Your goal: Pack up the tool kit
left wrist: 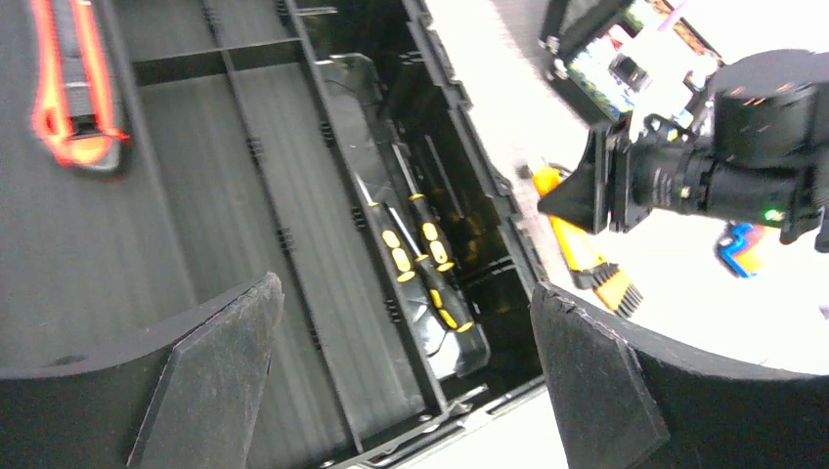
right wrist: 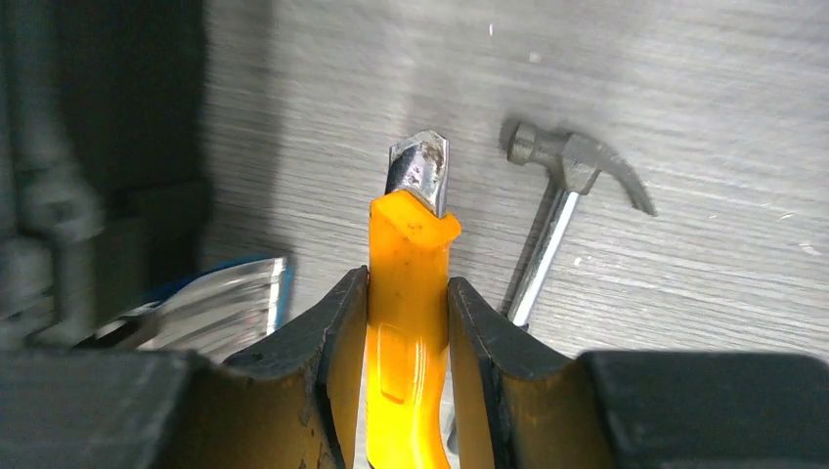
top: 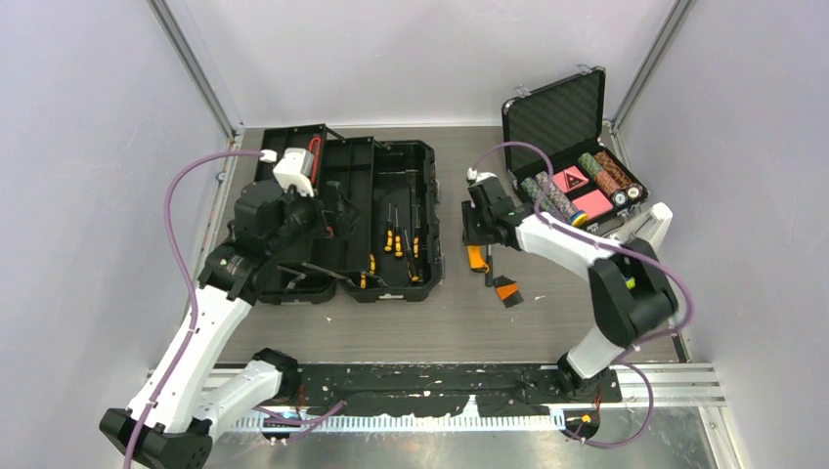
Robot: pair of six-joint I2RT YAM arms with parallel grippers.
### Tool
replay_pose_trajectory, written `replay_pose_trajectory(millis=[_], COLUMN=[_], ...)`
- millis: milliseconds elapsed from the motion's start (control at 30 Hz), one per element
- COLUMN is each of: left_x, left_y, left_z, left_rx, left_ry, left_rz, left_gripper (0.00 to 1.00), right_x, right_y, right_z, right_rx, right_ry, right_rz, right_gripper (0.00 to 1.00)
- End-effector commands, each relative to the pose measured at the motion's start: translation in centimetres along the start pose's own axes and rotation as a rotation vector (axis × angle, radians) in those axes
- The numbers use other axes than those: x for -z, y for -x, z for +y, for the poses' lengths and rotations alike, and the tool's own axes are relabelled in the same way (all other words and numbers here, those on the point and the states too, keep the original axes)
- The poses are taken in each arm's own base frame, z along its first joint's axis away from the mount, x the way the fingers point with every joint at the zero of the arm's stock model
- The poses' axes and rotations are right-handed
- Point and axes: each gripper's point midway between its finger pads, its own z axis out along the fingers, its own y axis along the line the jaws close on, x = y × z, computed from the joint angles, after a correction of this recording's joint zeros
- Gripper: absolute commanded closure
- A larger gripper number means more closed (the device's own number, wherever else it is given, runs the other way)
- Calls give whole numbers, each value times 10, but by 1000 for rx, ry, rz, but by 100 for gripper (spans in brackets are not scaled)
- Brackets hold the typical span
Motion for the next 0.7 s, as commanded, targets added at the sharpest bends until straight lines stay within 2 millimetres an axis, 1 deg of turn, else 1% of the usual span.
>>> replay_pose_trajectory(millis=[0,33,100,133,167,200,233,267,300,333,367,400,433,467,500,600,667], left_x=[-6,-8,-14,-17,-21,-24,-27,-31,-35,-38,-42,-45,-48,-50,-53,-59,-63], left_y=[11,10,9,8,7,6,5,3,2,1,4,3,1,0,-2,-7,-12], left_z=[-37,-44,-60,-68,-76,-84,-93,-101,-109,-117,-127,-135,-143,-151,-158,-181,-193], left_rx=[14,12,10,11,10,10,11,15,21,28,35,40,41,39,36,26,20], left_ry=[-146,-169,-225,-255,-280,-309,-337,-359,-381,-404,-433,-458,-482,-506,-524,-588,-620], left_rz=[-65,-68,-75,-78,-79,-84,-85,-82,-83,-87,-110,-118,-125,-133,-134,-121,-100], left_gripper=[2,2,2,2,3,3,3,4,4,4,5,5,6,7,7,9,11], right_x=[62,69,99,105,121,126,141,148,161,167,178,187,196,205,213,233,246], right_y=[69,72,87,89,95,96,101,103,106,107,106,110,108,113,111,112,113], right_z=[11,12,15,16,18,18,19,20,21,23,25,28,32,35,36,46,48], right_rx=[-76,-80,-96,-102,-111,-119,-126,-139,-146,-164,-172,-197,-218,-228,-251,-264,-276], right_ry=[79,90,139,156,182,195,216,231,257,278,312,347,388,419,447,542,581], right_rz=[-295,-318,-419,-447,-494,-515,-555,-576,-609,-631,-657,-692,-713,-749,-766,-802,-831], right_gripper=[89,89,89,89,89,89,89,89,89,89,89,89,89,89,89,89,89])
